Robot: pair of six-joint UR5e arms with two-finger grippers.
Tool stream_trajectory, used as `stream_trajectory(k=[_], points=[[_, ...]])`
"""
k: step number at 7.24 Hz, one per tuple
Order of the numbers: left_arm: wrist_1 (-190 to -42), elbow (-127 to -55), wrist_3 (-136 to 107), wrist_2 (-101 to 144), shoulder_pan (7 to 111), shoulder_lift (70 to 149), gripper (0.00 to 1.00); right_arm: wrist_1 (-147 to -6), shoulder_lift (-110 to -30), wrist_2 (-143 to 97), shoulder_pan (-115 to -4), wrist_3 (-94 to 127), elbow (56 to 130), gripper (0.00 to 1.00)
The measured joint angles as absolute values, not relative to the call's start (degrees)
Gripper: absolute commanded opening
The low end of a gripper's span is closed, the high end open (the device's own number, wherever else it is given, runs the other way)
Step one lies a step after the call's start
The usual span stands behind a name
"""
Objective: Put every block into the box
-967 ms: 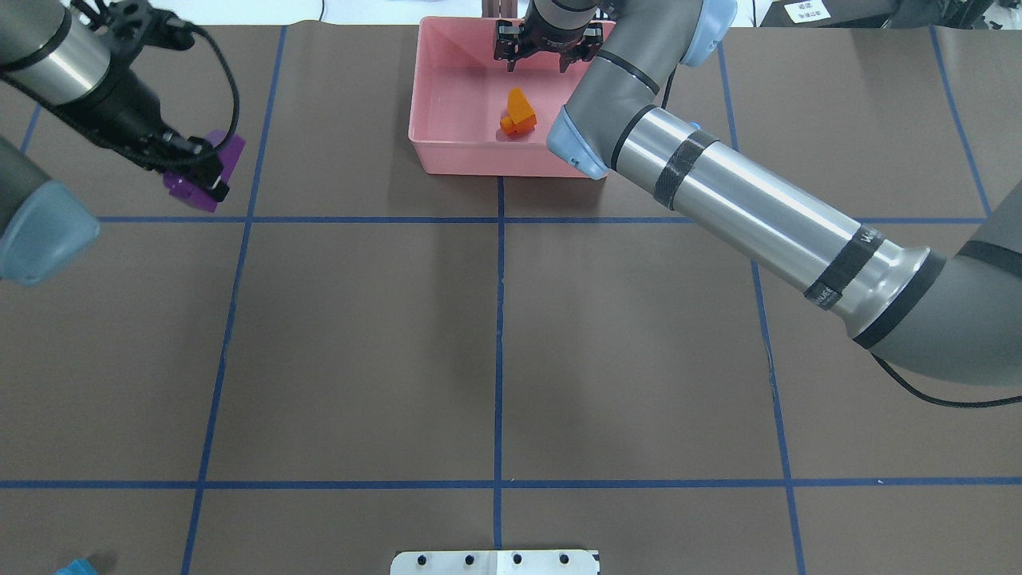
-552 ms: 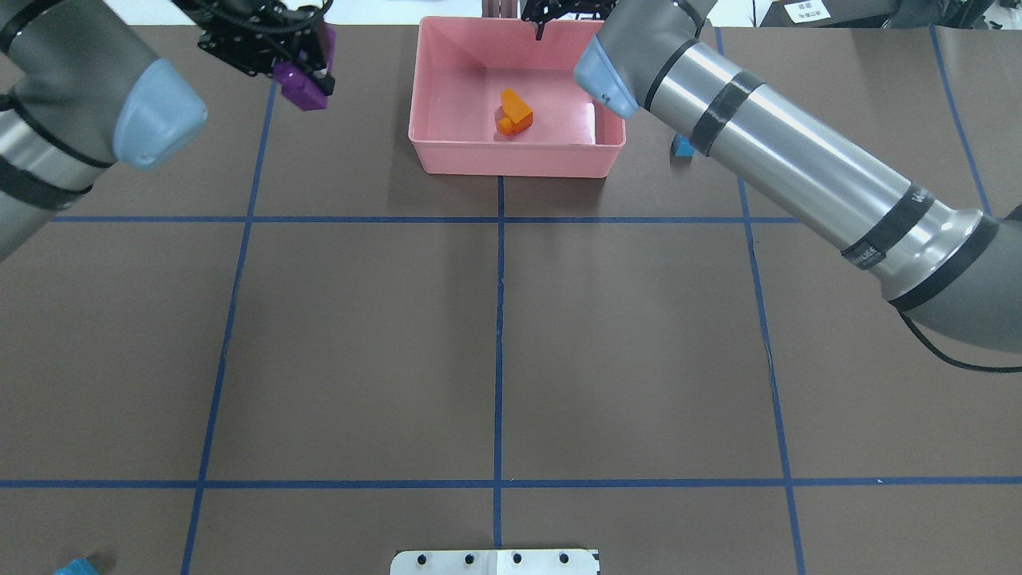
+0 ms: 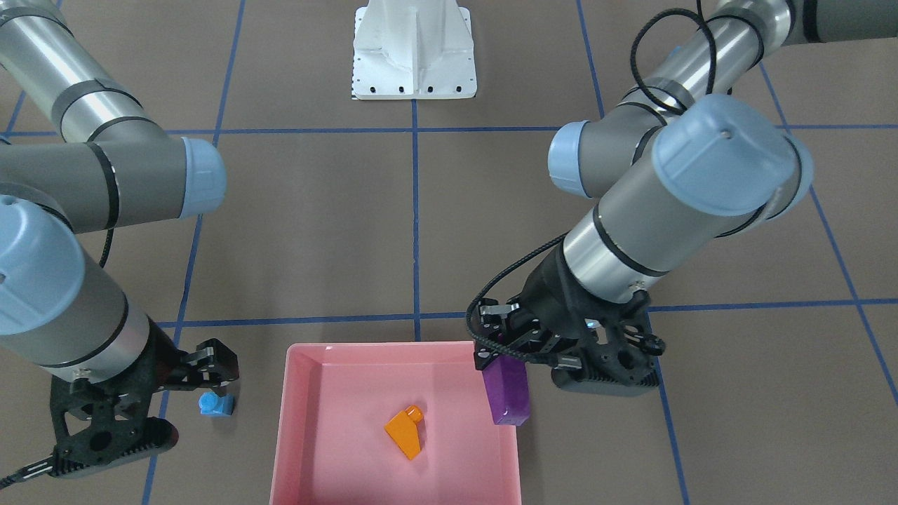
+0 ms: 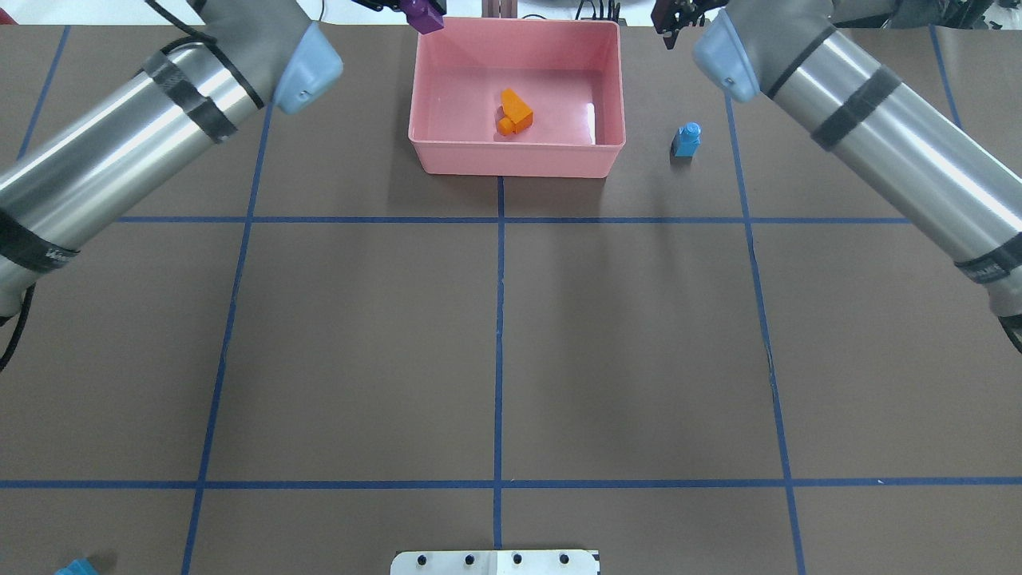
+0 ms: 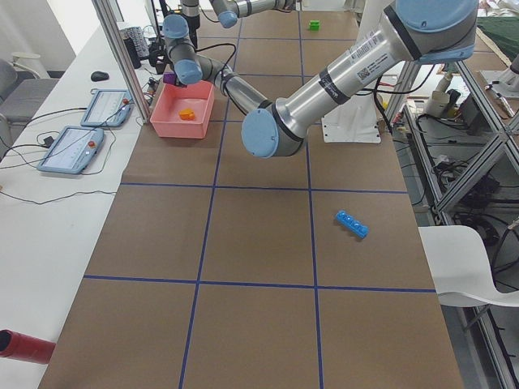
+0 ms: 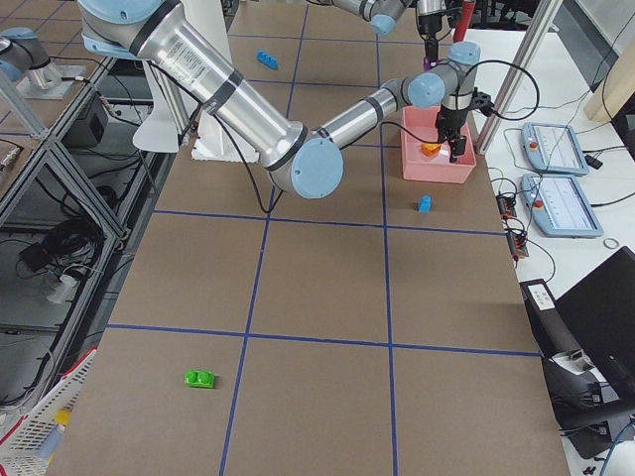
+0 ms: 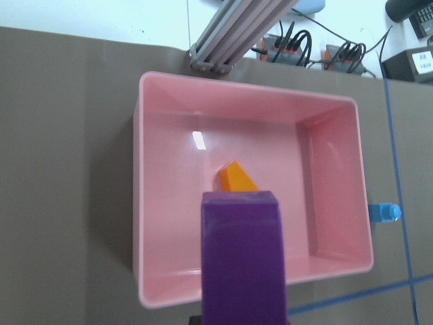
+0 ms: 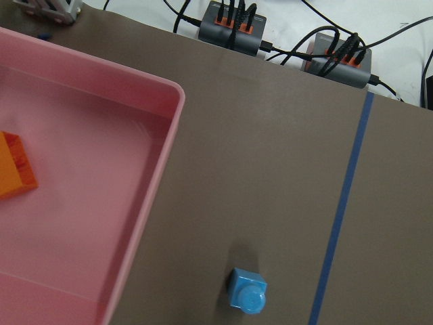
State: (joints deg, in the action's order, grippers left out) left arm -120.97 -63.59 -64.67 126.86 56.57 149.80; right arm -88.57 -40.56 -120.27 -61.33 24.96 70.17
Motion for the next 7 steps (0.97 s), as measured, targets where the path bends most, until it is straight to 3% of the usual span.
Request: stream_trajectory(k=[3,7], points=[[-126.91,-55.47,-66.51,114.72,50.16,153.97,0.0,-77.35,-47.47,-119.89,-59.68,26.43,68.34,1.0],[-130.97,-46.68,-66.71,102.65,45.33,156.17,0.0,-72.15,-45.29,-119.49,-54.92,31.75,61.17,0.99]])
